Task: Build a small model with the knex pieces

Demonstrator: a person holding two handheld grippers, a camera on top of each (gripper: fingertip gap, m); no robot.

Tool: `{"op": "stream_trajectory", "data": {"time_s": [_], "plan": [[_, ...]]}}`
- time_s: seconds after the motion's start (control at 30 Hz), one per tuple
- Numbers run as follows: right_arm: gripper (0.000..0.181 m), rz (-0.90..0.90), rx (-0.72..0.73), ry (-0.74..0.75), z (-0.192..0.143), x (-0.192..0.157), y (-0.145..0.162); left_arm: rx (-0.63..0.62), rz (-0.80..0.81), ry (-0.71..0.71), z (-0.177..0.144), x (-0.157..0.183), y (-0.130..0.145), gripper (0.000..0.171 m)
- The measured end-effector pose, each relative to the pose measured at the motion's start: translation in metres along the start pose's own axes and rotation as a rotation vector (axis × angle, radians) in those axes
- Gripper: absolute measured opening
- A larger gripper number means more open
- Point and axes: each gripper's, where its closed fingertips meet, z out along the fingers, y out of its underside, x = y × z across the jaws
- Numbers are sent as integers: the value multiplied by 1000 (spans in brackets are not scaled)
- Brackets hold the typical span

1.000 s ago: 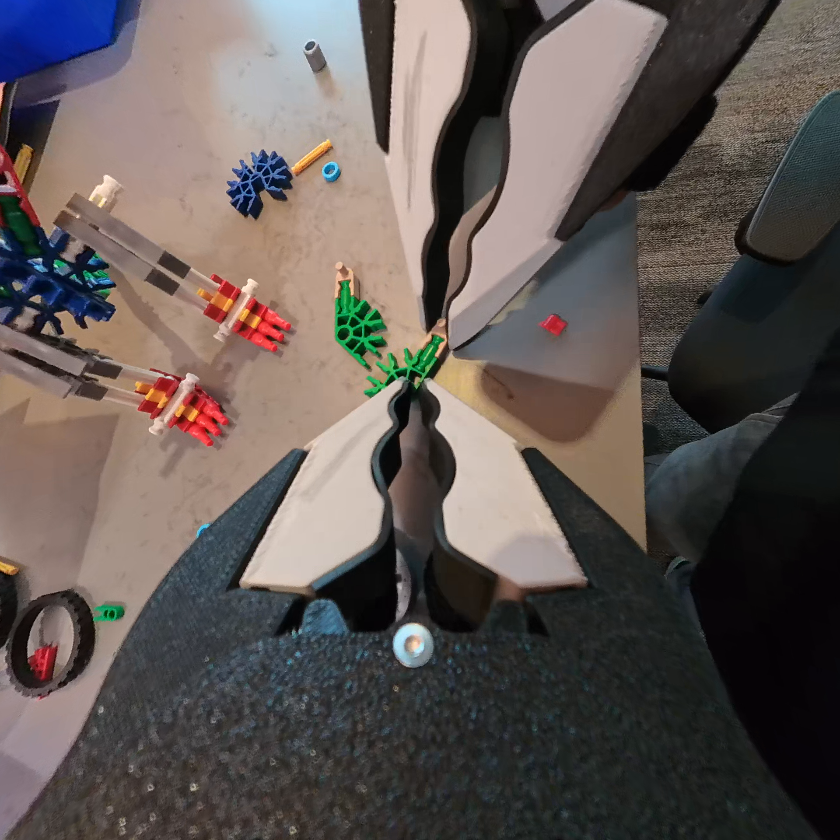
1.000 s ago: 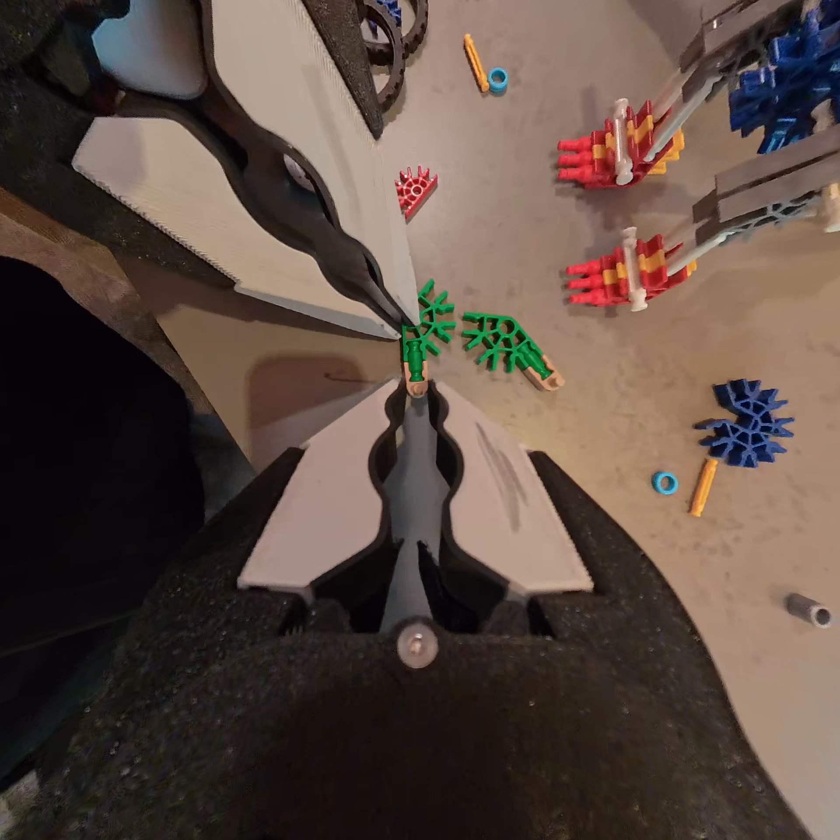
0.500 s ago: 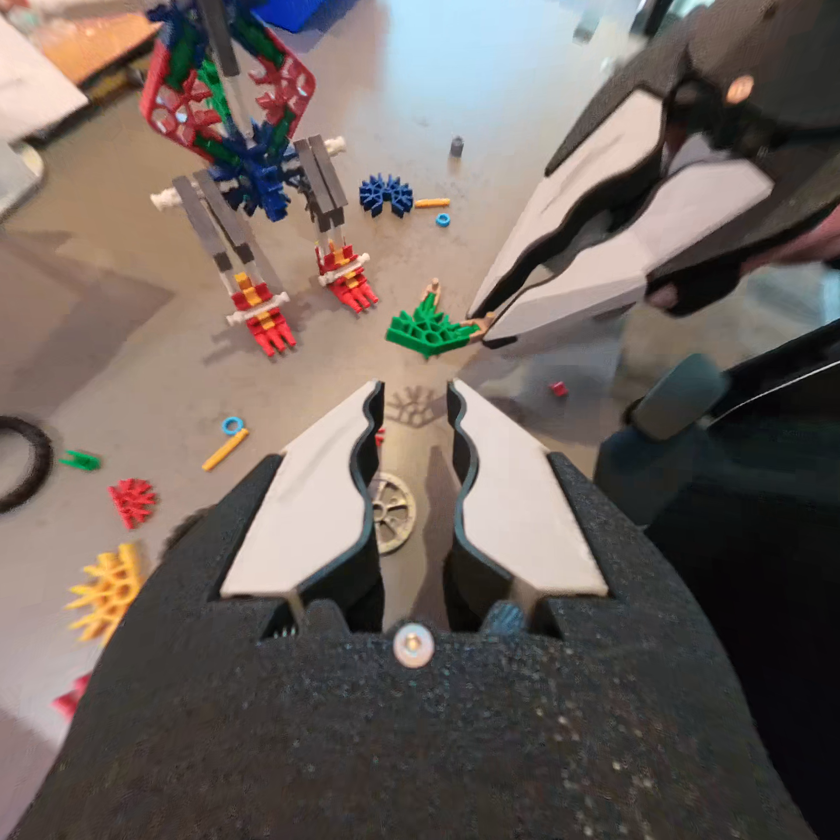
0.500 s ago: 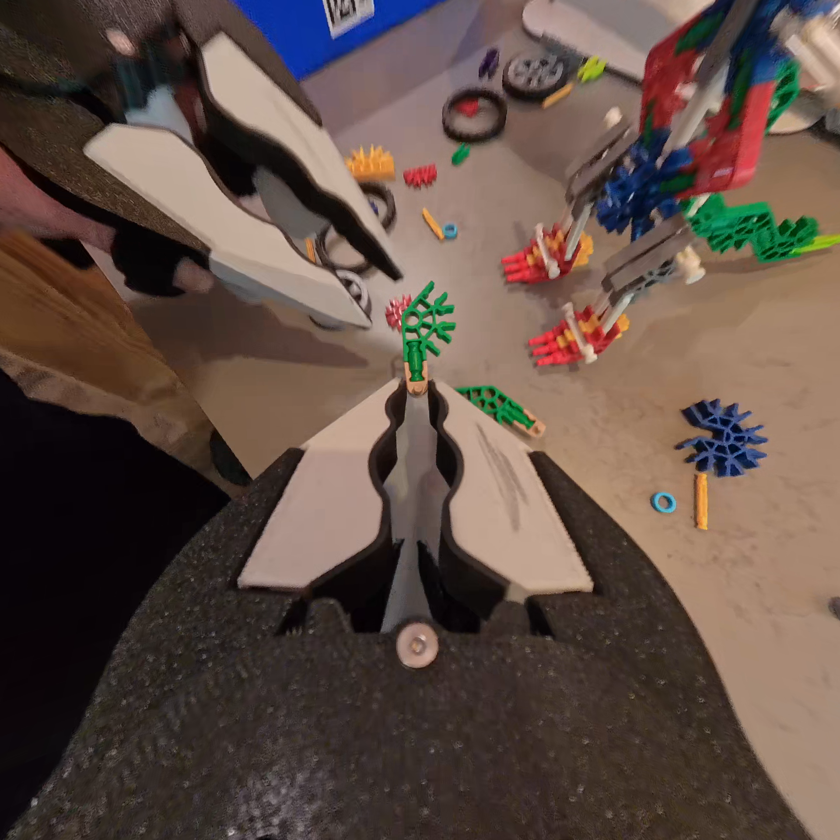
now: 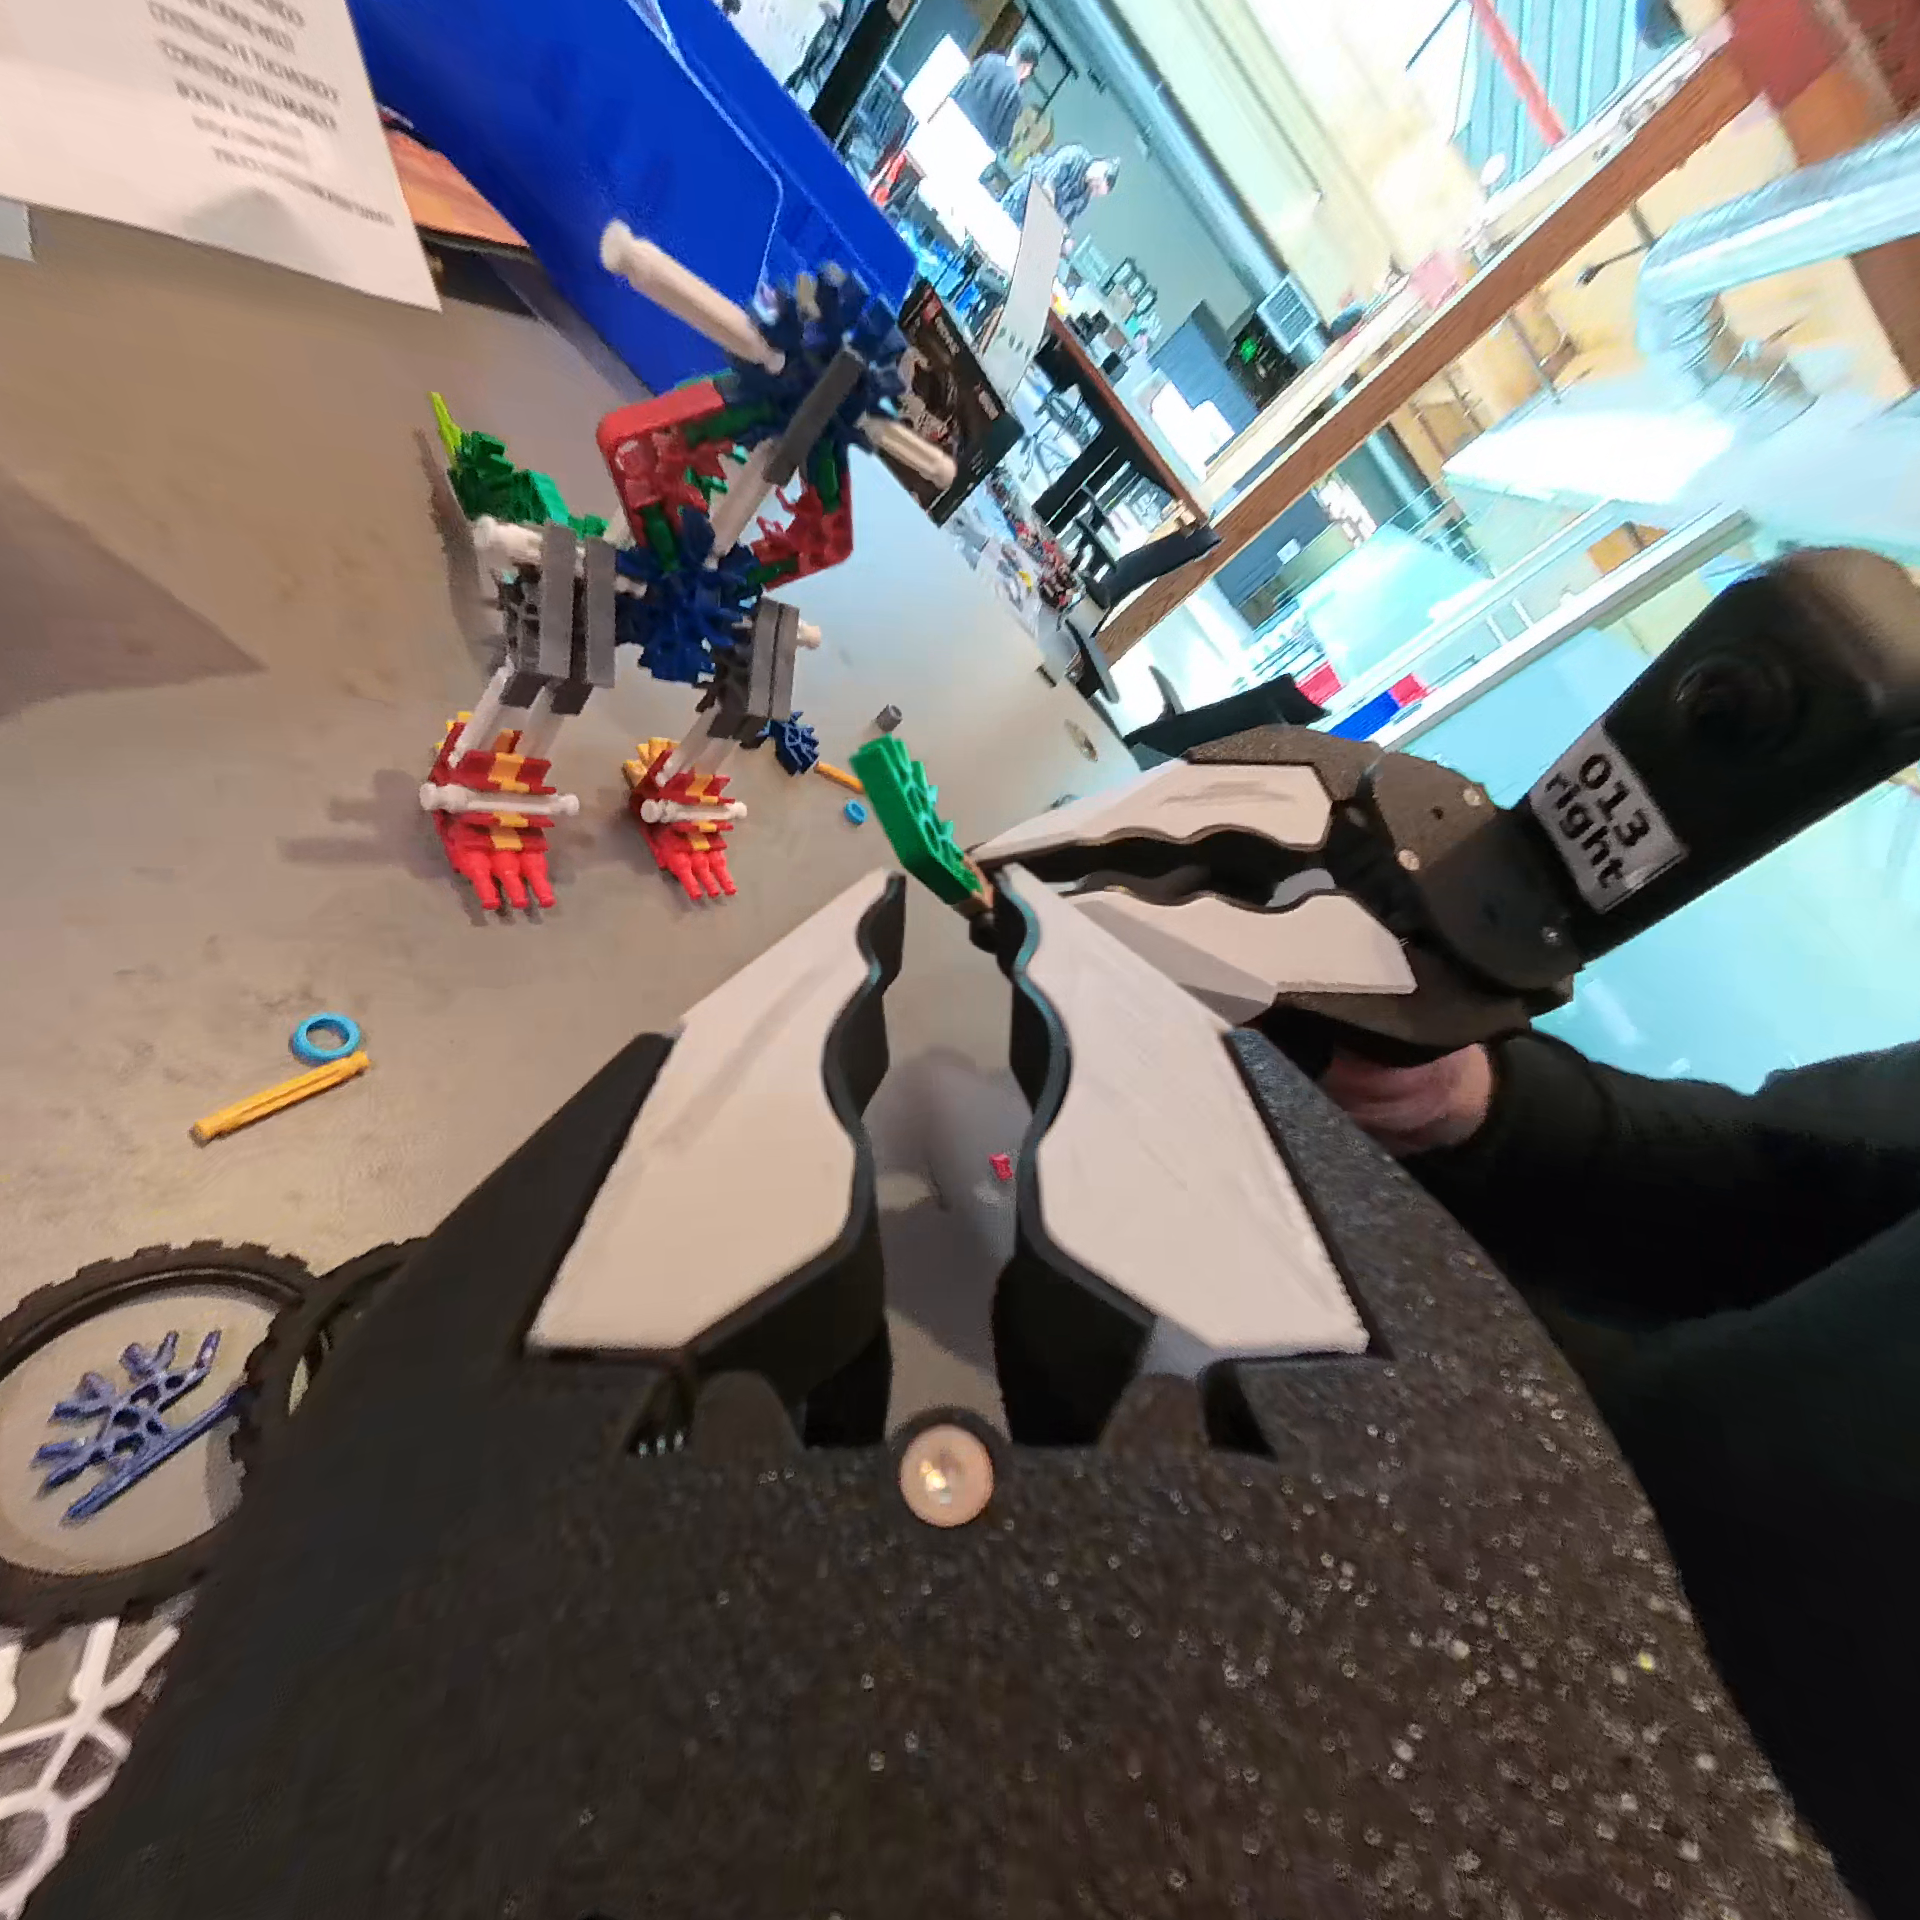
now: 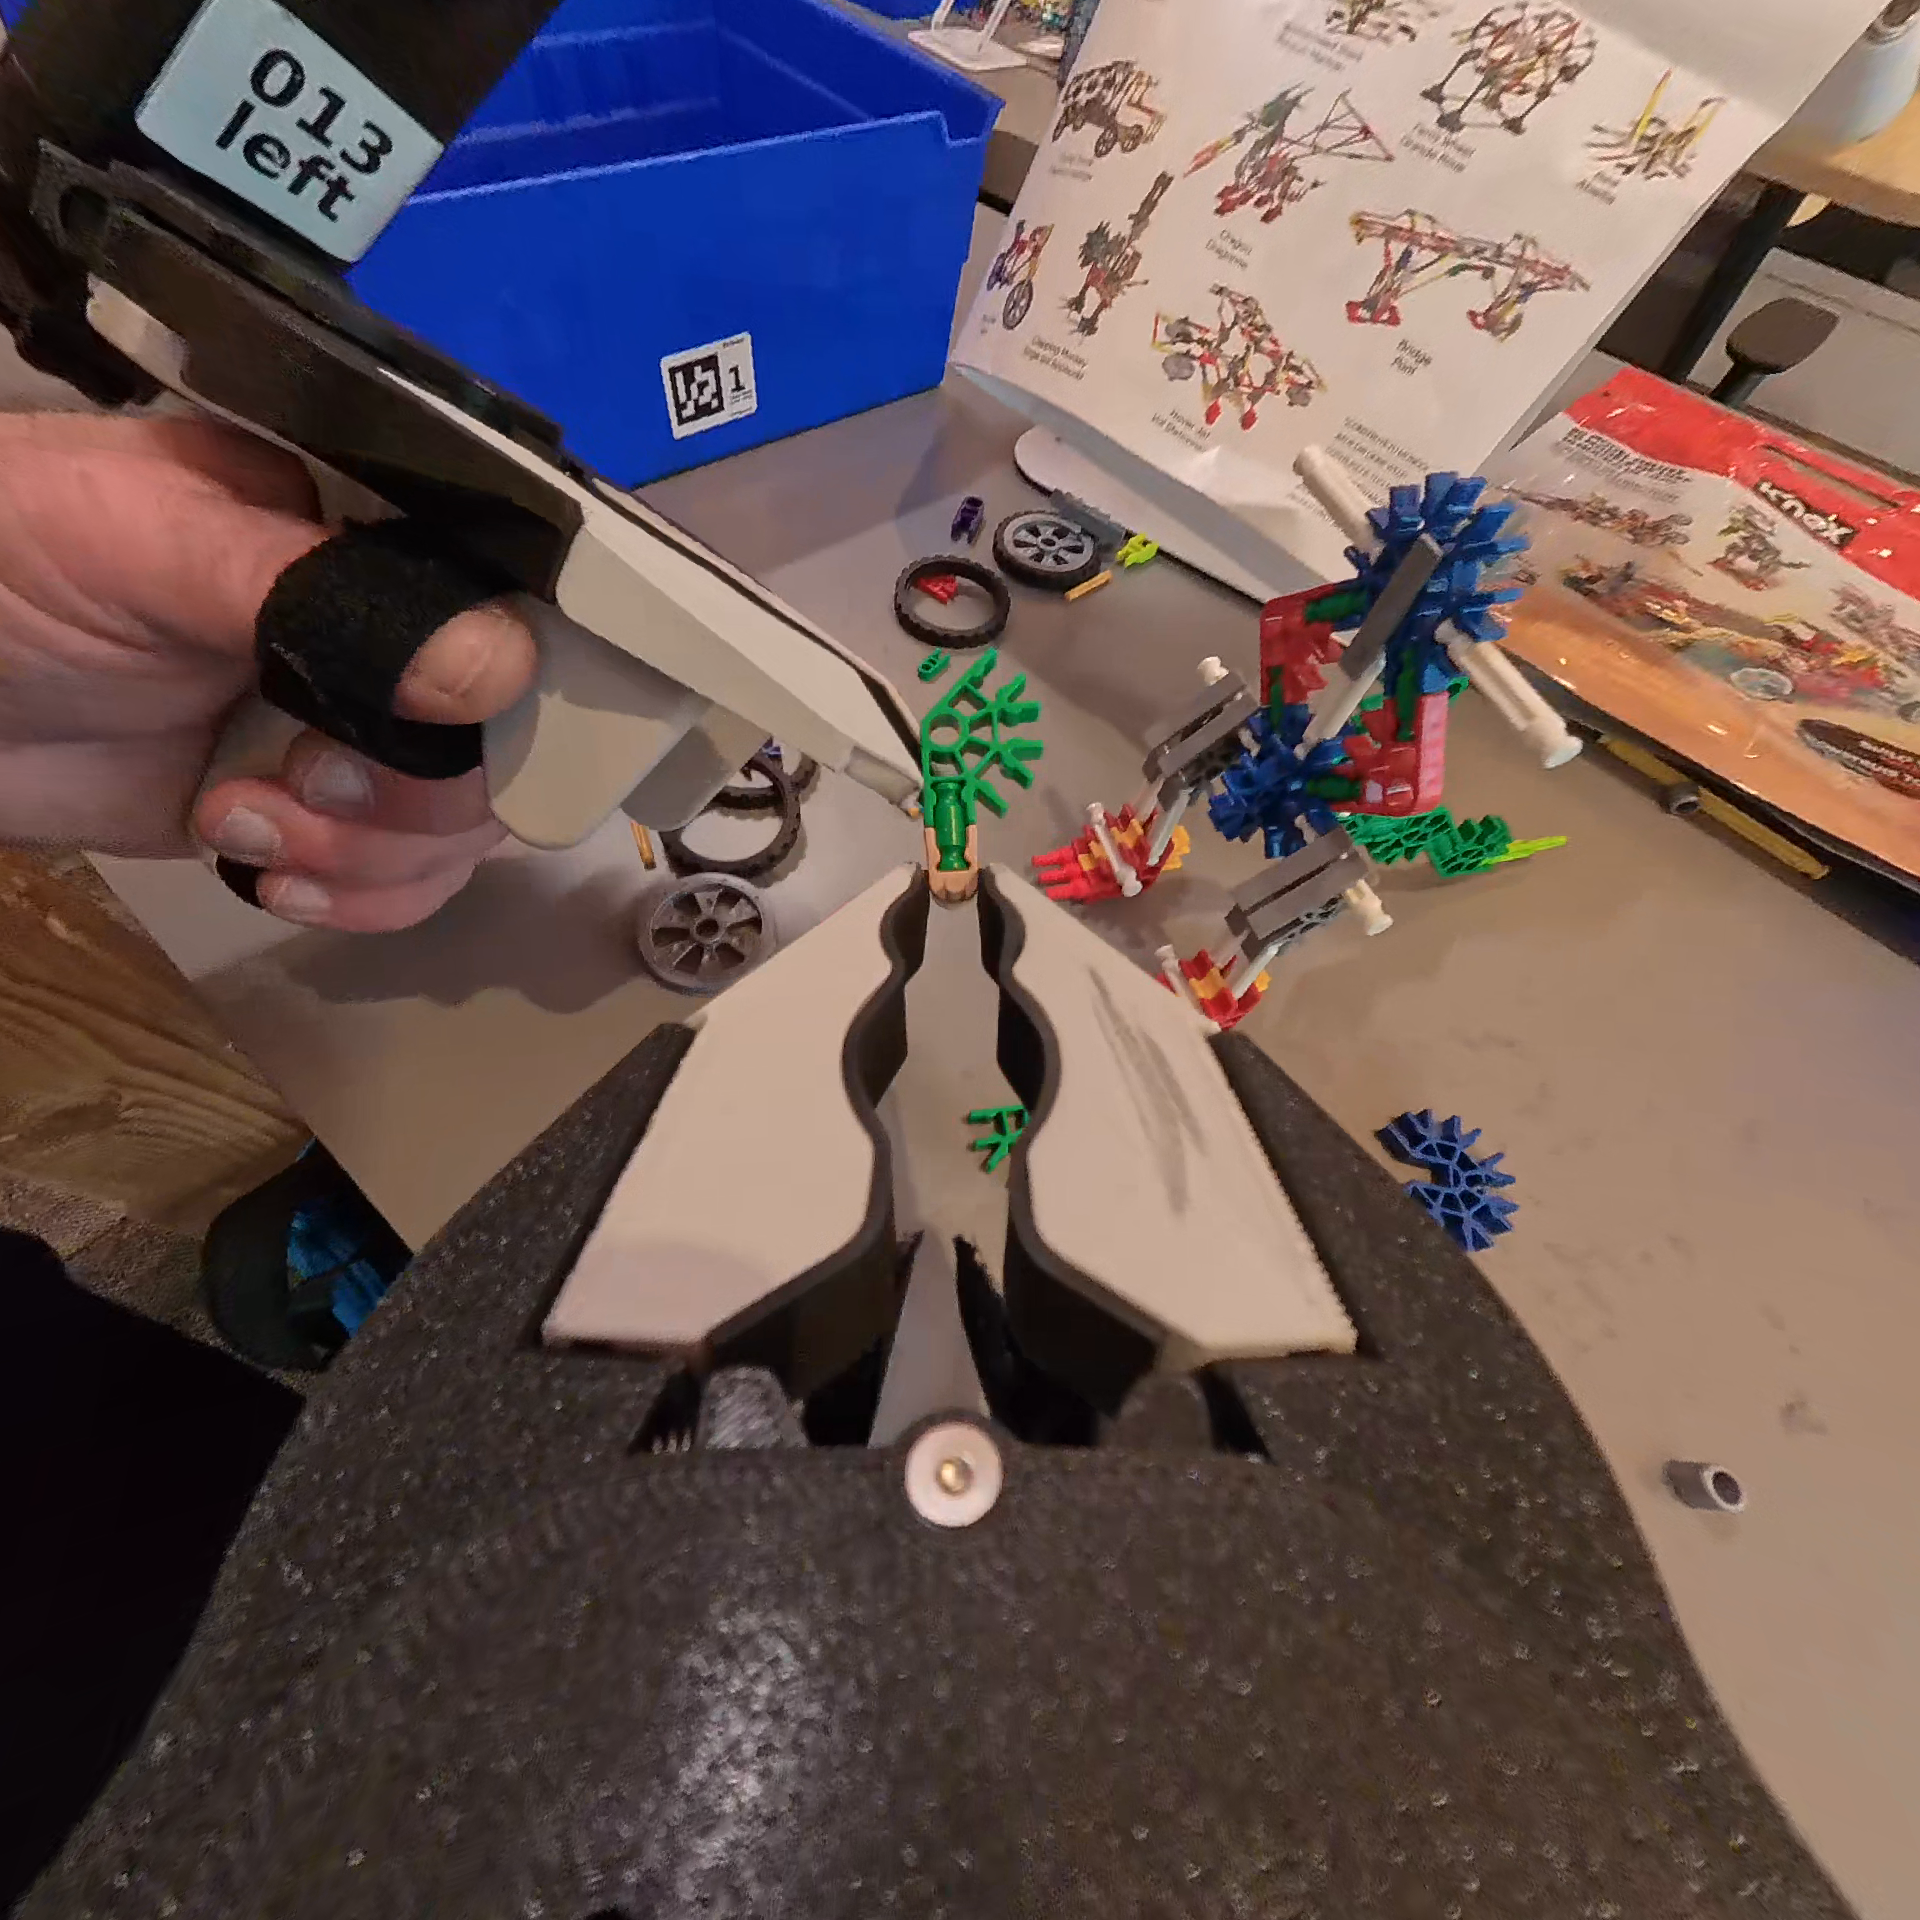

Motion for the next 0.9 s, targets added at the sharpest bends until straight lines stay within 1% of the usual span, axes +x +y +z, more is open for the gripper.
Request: {"op": "stream_trajectory", "data": {"time_s": [0.17, 0.2, 0.33, 0.5, 0.63, 0.77, 0.9], "plan": [[9, -98, -1, 44, 3, -2, -3, 12, -17, 8, 1, 0, -3, 11], [9, -114, 1, 48, 3, -3, -4, 21, -17, 8, 1, 0, -4, 6], [9, -154, -5, 58, 6, -3, -3, 33, -3, 5, 1, -1, -7, 4], [10, -137, -11, 54, 8, 0, -3, 28, 19, -17, 1, -5, -10, 4], [19, -94, -19, 24, 6, 3, -2, 32, 49, -47, -3, -10, -20, 4], [22, -41, 15, 38, -1, 21, -10, -14, 129, -98, -4, -17, -26, 3], [22, -37, 71, 70, -11, 50, -28, -71, 233, -152, -3, -23, -35, 3]]}}
